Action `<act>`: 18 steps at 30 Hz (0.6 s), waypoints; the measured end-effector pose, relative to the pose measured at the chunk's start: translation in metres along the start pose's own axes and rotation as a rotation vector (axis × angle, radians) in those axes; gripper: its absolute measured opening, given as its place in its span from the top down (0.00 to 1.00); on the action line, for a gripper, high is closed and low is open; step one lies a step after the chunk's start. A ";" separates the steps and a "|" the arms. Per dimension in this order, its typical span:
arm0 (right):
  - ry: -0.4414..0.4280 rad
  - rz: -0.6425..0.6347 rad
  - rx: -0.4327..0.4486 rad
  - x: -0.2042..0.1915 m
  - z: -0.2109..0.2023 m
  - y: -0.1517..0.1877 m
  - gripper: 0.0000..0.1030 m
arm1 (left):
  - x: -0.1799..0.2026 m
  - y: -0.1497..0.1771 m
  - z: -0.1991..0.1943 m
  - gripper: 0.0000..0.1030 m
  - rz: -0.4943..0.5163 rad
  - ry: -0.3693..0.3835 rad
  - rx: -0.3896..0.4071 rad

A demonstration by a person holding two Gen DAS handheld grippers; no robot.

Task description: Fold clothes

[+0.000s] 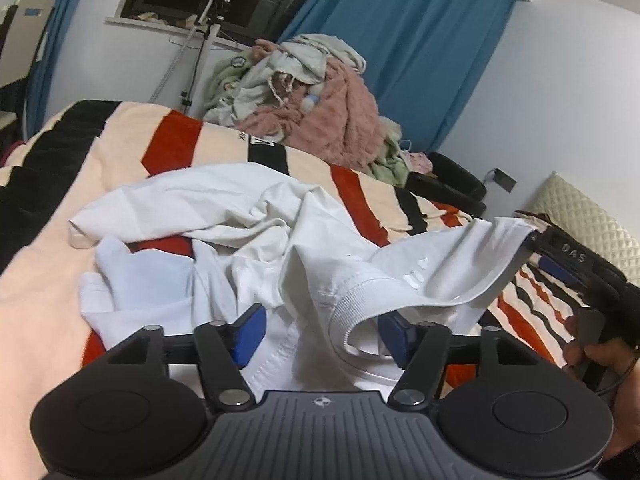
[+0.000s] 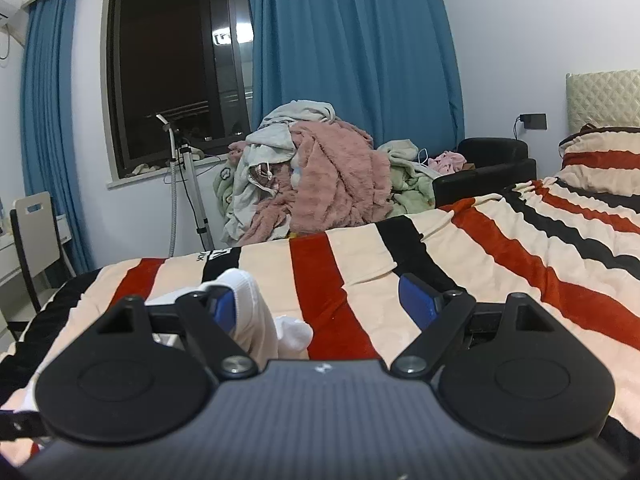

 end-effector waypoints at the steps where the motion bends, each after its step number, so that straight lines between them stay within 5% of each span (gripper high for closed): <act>1: 0.000 0.002 -0.007 0.000 0.001 0.001 0.20 | 0.000 0.000 0.001 0.36 0.001 0.000 -0.002; 10: -0.034 -0.001 -0.003 -0.006 0.000 0.005 0.20 | 0.010 0.005 0.024 0.31 0.024 0.002 -0.039; 18: -0.033 0.003 0.007 -0.006 0.000 0.010 0.20 | 0.015 -0.008 0.062 0.26 0.045 -0.198 0.043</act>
Point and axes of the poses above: each gripper's, at about its wrist camera, not at the fingertips, and z roughly the way its jaws point, x to its right, y to its underside, the point moved 3 cm from there along z, roughly the way its jaws point, and after that the axes turned 12 degrees about -x, right-handed, at the moved point
